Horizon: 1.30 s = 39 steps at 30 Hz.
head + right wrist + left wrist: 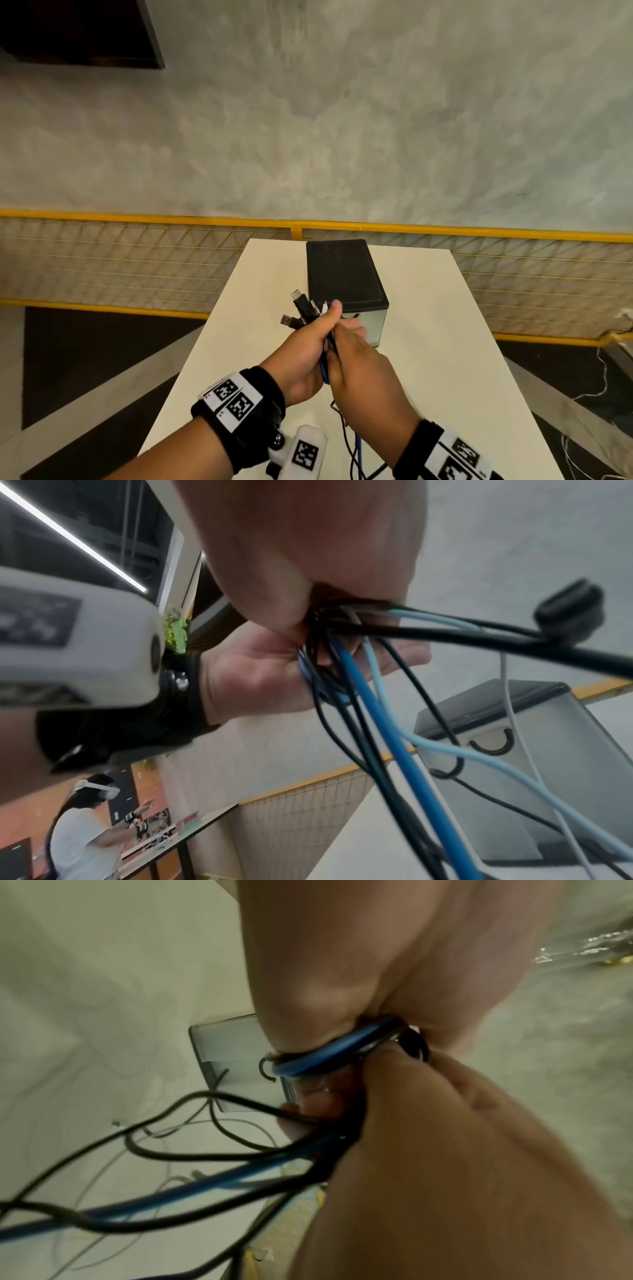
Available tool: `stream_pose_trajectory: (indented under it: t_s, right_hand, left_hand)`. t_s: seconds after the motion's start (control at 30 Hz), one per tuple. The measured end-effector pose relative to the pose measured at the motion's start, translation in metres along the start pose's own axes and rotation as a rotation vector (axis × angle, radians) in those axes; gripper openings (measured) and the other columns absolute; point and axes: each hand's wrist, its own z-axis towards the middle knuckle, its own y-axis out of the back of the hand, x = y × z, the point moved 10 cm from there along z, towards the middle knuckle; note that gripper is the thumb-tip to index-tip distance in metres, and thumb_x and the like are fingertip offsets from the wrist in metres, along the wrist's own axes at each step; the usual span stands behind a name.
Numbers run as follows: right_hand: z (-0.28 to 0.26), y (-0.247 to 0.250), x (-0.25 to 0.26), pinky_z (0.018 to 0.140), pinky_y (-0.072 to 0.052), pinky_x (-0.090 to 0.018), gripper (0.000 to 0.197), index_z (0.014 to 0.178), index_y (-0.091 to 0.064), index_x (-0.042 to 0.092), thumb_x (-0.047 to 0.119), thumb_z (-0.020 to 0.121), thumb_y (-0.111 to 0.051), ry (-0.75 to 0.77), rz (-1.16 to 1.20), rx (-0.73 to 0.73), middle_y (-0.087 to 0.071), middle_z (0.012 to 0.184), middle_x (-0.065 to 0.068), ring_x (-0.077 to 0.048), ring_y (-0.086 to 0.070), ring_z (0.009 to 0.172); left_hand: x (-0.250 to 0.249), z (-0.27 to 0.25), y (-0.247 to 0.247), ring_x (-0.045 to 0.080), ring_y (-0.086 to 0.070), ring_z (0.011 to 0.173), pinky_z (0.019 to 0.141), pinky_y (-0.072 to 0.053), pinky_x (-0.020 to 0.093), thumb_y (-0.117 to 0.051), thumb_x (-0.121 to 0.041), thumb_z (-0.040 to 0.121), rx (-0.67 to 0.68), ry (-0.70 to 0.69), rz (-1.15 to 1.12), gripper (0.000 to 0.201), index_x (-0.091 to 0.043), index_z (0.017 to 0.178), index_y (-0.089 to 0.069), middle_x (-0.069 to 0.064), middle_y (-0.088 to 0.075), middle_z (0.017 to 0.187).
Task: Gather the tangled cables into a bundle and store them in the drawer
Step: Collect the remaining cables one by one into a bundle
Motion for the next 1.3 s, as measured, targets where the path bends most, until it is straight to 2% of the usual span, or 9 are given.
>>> stream_pose_trajectory:
  t_s: [0.2, 0.33, 0.47, 0.57, 0.8, 1.0, 1.17, 1.23, 1.3]
  right_hand:
    - [-0.010, 0.001, -0.019, 0.063, -0.057, -0.029, 0.046, 0.105, -0.054, 0.036, 0.000, 0.077, -0.055, -0.192, 0.578, -0.004, -0.065, 0.088, 0.009, -0.010, -0.066, 0.071]
    - [-0.006, -0.014, -0.044, 0.060, -0.058, -0.035, 0.029, 0.090, -0.061, 0.015, -0.003, 0.067, -0.060, -0.367, 0.755, 0.180, -0.068, 0.080, -0.006, -0.024, -0.072, 0.064]
    - [-0.016, -0.037, -0.031, 0.056, -0.050, -0.027, 0.012, 0.074, -0.059, 0.005, -0.006, 0.074, -0.056, -0.333, 0.884, 0.476, -0.062, 0.065, -0.013, -0.025, -0.063, 0.055]
    - [-0.024, -0.050, -0.025, 0.062, -0.049, -0.026, 0.011, 0.081, -0.063, 0.006, -0.003, 0.077, -0.056, -0.287, 0.899, 0.589, -0.064, 0.064, -0.012, -0.023, -0.062, 0.058]
    - [-0.052, -0.069, -0.037, 0.064, -0.048, -0.026, 0.014, 0.085, -0.068, 0.014, 0.005, 0.085, -0.056, -0.312, 0.839, 0.735, -0.066, 0.061, -0.009, -0.020, -0.064, 0.059]
    - [-0.067, -0.082, -0.065, 0.089, -0.054, -0.035, 0.011, 0.082, -0.071, 0.019, 0.013, 0.080, -0.063, -0.313, 0.649, 0.782, -0.073, 0.085, -0.005, -0.015, -0.069, 0.084]
    - [-0.096, -0.093, -0.110, 0.091, -0.051, -0.030, 0.013, 0.075, -0.065, 0.028, 0.038, 0.075, -0.073, -0.374, 0.478, 0.794, -0.068, 0.084, 0.010, -0.007, -0.066, 0.089]
    - [-0.115, -0.105, -0.125, 0.098, -0.047, -0.026, 0.024, 0.095, -0.065, 0.033, 0.047, 0.077, -0.070, -0.334, 0.390, 0.877, -0.068, 0.101, 0.012, -0.011, -0.064, 0.106]
    - [-0.131, -0.103, -0.142, 0.104, -0.041, -0.019, 0.062, 0.132, -0.052, 0.032, 0.051, 0.077, -0.073, -0.316, 0.364, 0.953, -0.059, 0.132, 0.008, -0.010, -0.053, 0.126]
  left_hand:
    - [-0.020, -0.002, -0.008, 0.022, -0.063, 0.120, 0.096, -0.051, 0.032, -0.048, -0.012, 0.097, 0.015, -0.146, -0.064, 0.031, 0.002, 0.120, -0.063, 0.015, -0.068, 0.125]
    - [-0.025, -0.005, -0.009, 0.019, -0.064, 0.117, 0.089, -0.054, 0.029, -0.040, -0.004, 0.100, -0.031, -0.248, -0.035, 0.030, -0.005, 0.104, -0.069, 0.012, -0.072, 0.118]
    - [-0.041, -0.011, -0.017, 0.020, -0.071, 0.104, 0.089, -0.057, 0.027, -0.036, -0.004, 0.101, 0.030, -0.313, -0.088, 0.029, -0.003, 0.101, -0.065, 0.012, -0.073, 0.110]
    - [-0.047, -0.015, -0.023, 0.021, -0.074, 0.093, 0.084, -0.059, 0.031, -0.037, -0.011, 0.102, 0.064, -0.301, -0.124, 0.028, -0.004, 0.095, -0.064, 0.011, -0.076, 0.098]
    - [-0.085, -0.025, -0.013, 0.010, -0.061, 0.049, 0.046, -0.052, 0.023, -0.043, -0.036, 0.100, 0.000, -0.357, -0.320, 0.038, -0.014, 0.074, -0.059, 0.000, -0.064, 0.061]
    - [-0.110, -0.034, -0.005, 0.003, -0.045, 0.039, 0.042, -0.041, 0.017, -0.043, -0.037, 0.098, 0.053, -0.417, -0.306, 0.037, -0.016, 0.070, -0.056, -0.004, -0.055, 0.056]
    - [-0.127, -0.046, -0.010, 0.000, -0.036, 0.033, 0.036, -0.034, 0.015, -0.046, -0.036, 0.091, 0.166, -0.445, -0.278, 0.031, -0.016, 0.070, -0.055, -0.006, -0.047, 0.051]
    - [-0.124, -0.047, -0.012, 0.000, -0.034, 0.032, 0.036, -0.032, 0.015, -0.047, -0.037, 0.090, 0.185, -0.433, -0.246, 0.032, -0.015, 0.069, -0.058, -0.007, -0.045, 0.050]
    - [-0.119, -0.045, -0.015, 0.000, -0.033, 0.032, 0.036, -0.030, 0.015, -0.046, -0.037, 0.092, 0.187, -0.413, -0.185, 0.034, -0.015, 0.069, -0.059, -0.007, -0.043, 0.049]
